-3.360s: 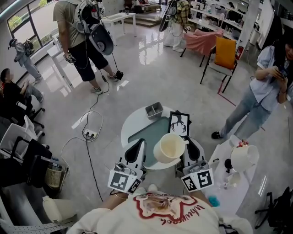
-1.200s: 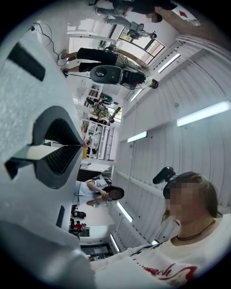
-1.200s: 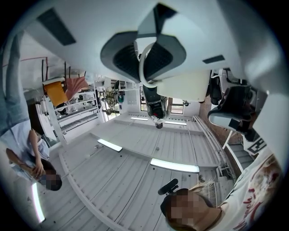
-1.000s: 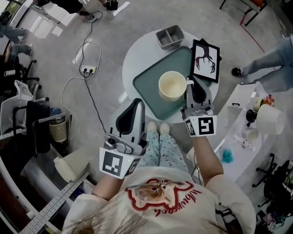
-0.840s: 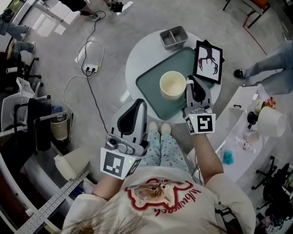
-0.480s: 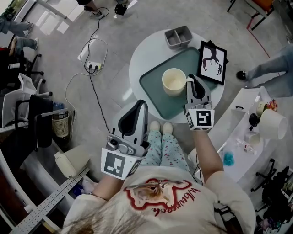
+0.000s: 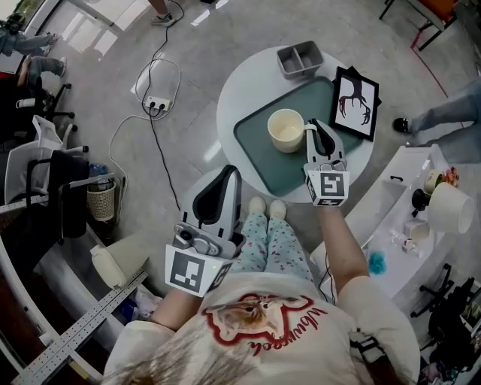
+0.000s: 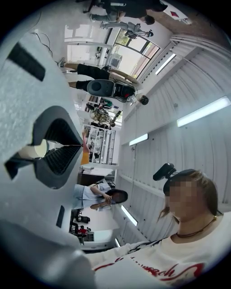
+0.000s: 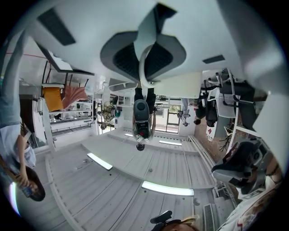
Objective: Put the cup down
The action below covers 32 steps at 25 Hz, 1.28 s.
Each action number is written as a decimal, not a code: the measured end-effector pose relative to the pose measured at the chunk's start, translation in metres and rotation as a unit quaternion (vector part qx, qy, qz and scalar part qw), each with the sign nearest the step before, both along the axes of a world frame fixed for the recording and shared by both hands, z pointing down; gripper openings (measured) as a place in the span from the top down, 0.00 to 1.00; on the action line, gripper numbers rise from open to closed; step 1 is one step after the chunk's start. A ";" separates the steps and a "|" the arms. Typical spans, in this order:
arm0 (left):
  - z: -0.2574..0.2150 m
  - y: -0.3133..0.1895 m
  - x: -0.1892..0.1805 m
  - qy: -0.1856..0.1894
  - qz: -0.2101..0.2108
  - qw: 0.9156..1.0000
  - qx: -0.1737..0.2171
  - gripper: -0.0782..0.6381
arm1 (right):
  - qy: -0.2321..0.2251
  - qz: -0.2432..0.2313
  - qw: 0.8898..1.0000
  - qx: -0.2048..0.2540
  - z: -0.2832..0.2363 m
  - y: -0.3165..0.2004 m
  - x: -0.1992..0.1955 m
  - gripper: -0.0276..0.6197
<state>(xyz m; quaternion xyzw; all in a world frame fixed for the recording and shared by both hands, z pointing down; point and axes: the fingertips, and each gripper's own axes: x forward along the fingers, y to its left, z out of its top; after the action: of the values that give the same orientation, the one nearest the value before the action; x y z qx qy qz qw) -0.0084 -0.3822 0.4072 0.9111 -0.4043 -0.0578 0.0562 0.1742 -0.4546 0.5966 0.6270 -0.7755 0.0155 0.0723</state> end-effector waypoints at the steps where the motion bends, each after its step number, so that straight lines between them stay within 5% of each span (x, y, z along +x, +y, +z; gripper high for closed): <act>1: 0.000 0.000 0.000 0.001 -0.001 1.000 -0.001 0.87 | 0.004 -0.003 1.000 -0.003 0.003 -0.001 -0.002 0.89; 32: -0.016 0.005 0.012 0.014 0.002 1.000 0.004 0.87 | 0.046 -0.022 0.989 -0.139 0.045 0.007 -0.008 0.89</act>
<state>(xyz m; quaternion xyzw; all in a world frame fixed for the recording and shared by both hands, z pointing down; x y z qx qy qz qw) 0.0032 -0.3767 0.3912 0.9111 -0.4016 -0.0723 0.0580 0.1663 -0.4480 0.6419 0.5939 -0.7751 0.0927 0.1947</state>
